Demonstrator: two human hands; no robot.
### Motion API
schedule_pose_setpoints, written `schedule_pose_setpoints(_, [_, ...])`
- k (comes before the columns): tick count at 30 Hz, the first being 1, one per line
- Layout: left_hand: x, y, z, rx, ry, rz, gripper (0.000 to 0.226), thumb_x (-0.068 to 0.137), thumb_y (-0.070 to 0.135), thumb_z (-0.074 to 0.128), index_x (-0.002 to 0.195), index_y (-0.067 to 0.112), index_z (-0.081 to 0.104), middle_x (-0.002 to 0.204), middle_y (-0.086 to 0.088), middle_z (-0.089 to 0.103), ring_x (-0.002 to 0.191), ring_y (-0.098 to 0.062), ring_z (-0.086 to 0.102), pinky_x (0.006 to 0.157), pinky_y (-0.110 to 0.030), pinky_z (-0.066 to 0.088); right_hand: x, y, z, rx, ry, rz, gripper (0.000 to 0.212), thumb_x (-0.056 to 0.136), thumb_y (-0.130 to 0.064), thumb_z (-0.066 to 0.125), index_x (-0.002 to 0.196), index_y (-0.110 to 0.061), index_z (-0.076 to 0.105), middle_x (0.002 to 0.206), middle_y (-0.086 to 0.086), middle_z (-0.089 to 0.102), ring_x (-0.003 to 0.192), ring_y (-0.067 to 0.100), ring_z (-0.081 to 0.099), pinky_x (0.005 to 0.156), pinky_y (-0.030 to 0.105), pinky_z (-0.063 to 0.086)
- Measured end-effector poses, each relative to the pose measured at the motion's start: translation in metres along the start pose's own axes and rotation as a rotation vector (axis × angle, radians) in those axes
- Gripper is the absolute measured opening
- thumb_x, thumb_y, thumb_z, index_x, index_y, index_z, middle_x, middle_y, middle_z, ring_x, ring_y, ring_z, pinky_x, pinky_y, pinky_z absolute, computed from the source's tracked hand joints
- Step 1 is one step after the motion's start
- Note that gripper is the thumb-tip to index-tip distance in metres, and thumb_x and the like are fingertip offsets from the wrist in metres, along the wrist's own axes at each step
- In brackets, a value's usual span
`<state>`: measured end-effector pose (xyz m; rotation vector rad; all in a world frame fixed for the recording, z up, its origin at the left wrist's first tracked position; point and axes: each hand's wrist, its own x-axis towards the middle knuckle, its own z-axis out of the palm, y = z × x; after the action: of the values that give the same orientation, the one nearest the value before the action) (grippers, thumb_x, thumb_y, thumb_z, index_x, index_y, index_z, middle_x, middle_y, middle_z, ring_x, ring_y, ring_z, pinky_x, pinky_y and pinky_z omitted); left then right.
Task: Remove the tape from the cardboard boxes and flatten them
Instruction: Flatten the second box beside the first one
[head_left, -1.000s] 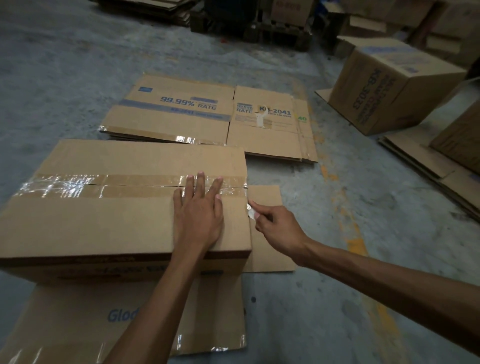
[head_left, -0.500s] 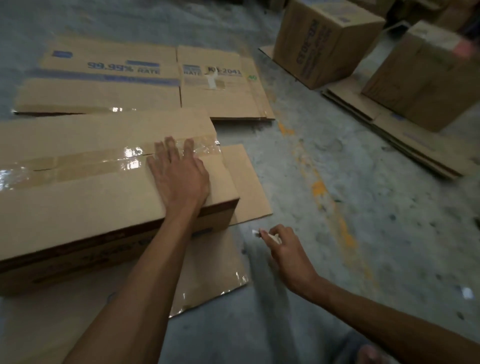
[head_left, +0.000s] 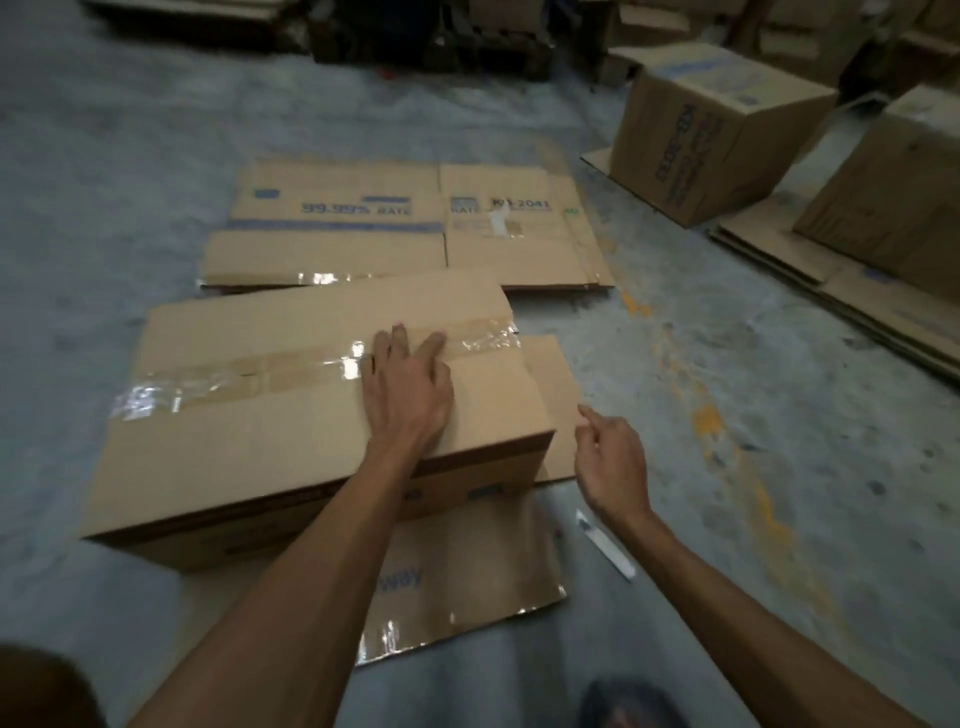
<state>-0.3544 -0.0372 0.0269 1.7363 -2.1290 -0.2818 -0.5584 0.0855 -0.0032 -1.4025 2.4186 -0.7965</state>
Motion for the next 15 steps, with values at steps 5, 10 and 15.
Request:
schedule_pose_setpoints(5, [-0.026, -0.100, -0.051, 0.122, 0.053, -0.291, 0.048, 0.097, 0.034, 0.041, 0.142, 0.017, 0.047, 0.149, -0.020, 0.039, 0.139, -0.035, 0.031, 0.112, -0.050, 0.024, 0.034, -0.082, 0.000, -0.046, -0.234, -0.004, 0.051, 0.091, -0.047, 0.048, 0.124, -0.011, 0.062, 0.124, 0.016, 0.061, 0.109, 0.035, 0.058, 0.092, 0.040, 0.051])
schedule_pose_setpoints(10, [-0.071, -0.188, -0.101, -0.009, 0.068, -0.911, 0.072, 0.091, 0.045, 0.052, 0.148, 0.007, 0.031, 0.156, -0.023, 0.026, 0.144, -0.039, 0.023, 0.114, -0.053, 0.025, 0.036, -0.115, 0.018, -0.125, -0.219, 0.229, 0.056, 0.086, -0.051, 0.055, 0.122, -0.008, 0.054, 0.130, 0.018, 0.049, 0.118, 0.039, 0.049, 0.100, 0.051, 0.043])
schedule_pose_setpoints(15, [-0.081, -0.202, -0.113, -0.573, 0.076, -0.889, 0.062, 0.095, 0.050, 0.045, 0.146, 0.016, 0.042, 0.150, -0.009, 0.044, 0.134, -0.034, 0.043, 0.111, -0.045, 0.035, 0.028, -0.129, 0.022, 0.136, -0.020, 0.297, 0.049, 0.094, -0.048, 0.046, 0.117, -0.006, 0.059, 0.124, 0.016, 0.057, 0.109, 0.037, 0.055, 0.101, 0.053, 0.035])
